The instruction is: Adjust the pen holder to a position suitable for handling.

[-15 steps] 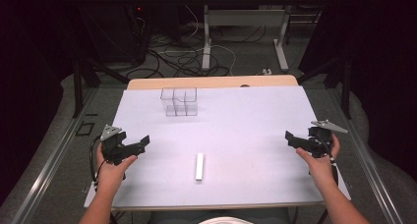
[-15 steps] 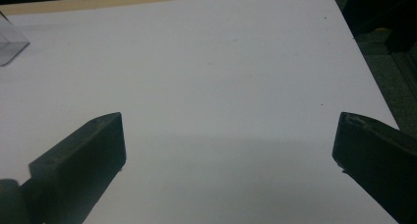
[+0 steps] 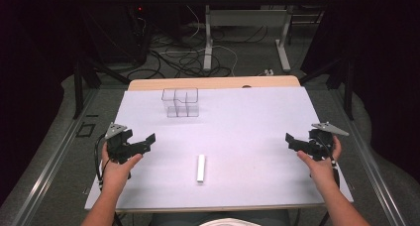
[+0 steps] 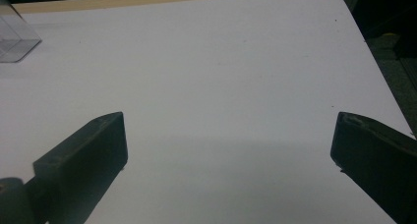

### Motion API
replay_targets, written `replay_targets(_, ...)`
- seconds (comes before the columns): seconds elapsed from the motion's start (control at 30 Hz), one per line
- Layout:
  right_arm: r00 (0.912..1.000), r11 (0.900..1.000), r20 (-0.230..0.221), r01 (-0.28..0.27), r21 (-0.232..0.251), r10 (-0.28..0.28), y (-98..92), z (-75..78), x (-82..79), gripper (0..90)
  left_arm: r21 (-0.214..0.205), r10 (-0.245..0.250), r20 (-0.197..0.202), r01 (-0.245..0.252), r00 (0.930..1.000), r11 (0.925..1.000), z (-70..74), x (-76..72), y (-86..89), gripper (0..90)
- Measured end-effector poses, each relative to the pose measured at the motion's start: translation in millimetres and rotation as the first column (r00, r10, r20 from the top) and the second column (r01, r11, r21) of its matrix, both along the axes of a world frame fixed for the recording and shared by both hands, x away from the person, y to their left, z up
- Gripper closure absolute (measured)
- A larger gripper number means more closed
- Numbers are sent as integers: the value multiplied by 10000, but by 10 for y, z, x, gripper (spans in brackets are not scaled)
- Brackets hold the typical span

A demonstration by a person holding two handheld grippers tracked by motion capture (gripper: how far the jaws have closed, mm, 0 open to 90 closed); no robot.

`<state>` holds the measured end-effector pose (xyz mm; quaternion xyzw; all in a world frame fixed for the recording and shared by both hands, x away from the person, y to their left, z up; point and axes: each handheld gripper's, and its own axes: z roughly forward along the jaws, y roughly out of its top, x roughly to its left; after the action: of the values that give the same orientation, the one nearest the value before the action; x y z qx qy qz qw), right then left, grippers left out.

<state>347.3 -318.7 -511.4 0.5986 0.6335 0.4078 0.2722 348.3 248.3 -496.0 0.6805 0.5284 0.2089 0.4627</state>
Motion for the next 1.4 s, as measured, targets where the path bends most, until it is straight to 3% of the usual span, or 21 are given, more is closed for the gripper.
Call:
replay_targets(0.3, 10000, 10000, 53, -22, 78, 22, 44, -1, -41, 1, 207, -306, 282, 301, 9991, 9993, 258, 65, -191, 70)
replay_targets(0.7, 10000, 10000, -6, -74, -33, 74, 55, -21, -36, 23, 447, -200, 553, 176, 9983, 9988, 689, 349, -398, 157)
replay_targets(0.83, 10000, 10000, -57, -43, 74, 43, 56, -20, -40, 24, 360, -161, 564, 141, 9983, 9993, 804, 433, -439, 161)
replay_targets(1.1, 9998, 9997, -112, 141, 209, -139, 44, -21, -40, 17, 375, -96, 453, 79, 9989, 9993, 904, 593, -496, 171)
replay_targets(1.27, 9992, 9986, -66, 398, 348, -396, 25, -4, -50, 6, 205, -41, 341, 34, 9994, 9998, 957, 714, -533, 173)
replay_targets(1.4, 9995, 9985, -124, 309, 447, -304, 26, -9, -45, 3, 56, 6, 198, -7, 9998, 10000, 969, 793, -556, 183)
